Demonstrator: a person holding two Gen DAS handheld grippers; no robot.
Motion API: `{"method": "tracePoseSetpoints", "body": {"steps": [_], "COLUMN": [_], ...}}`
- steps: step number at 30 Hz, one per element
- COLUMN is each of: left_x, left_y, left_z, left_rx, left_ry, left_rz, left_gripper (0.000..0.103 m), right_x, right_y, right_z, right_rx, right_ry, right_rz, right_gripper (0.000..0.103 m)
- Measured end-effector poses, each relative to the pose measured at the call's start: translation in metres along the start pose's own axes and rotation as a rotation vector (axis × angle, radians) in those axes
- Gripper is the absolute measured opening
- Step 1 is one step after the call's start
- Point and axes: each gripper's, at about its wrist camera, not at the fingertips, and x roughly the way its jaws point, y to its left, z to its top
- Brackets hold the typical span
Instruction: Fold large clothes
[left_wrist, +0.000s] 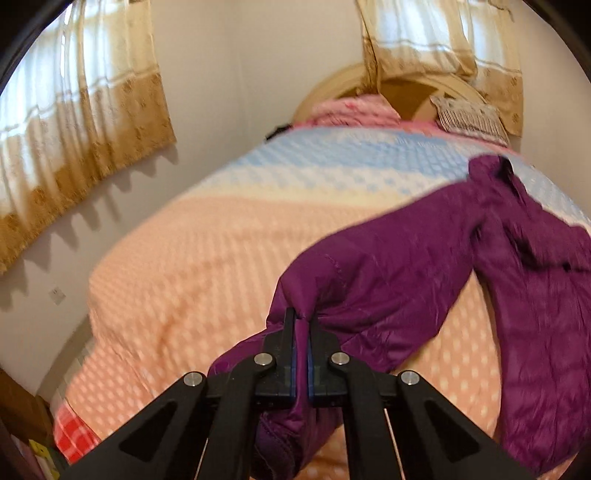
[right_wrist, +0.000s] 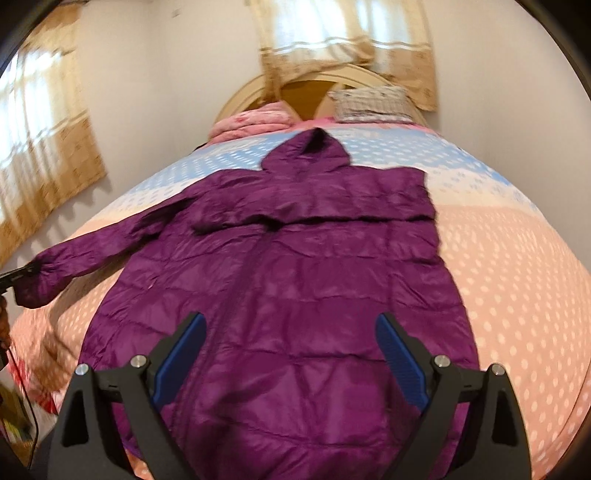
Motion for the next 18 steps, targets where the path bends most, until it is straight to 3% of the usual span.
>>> {"method": "tracePoseSetpoints", "body": {"steps": [7,13,18], "left_x": [-0.029,-0.042,-0.043], "left_y": [-0.044,-0.134,-0.22], "left_z": [0.06,0.095,0.106], "left_rx": [0.067,0.181,0.277], "left_ry": [-0.121,-0.187,-0.198], "left_rz": [-0.081,-0.198,-0.288], "left_gripper": [0.002,0.002,0.002], "right_x": [-0.01,-0.017,-0.02], "right_y": [-0.027,-0.048,-0.062], "right_z": [0.004,0.005,0.0], "right_rx": [0.057,0.098,0.135], "right_ry": [-0.033,-0.05,-0.063], "right_rz": [-0.029,-0.052,-0.063], "right_gripper": [0.095,0.095,0.095]}}
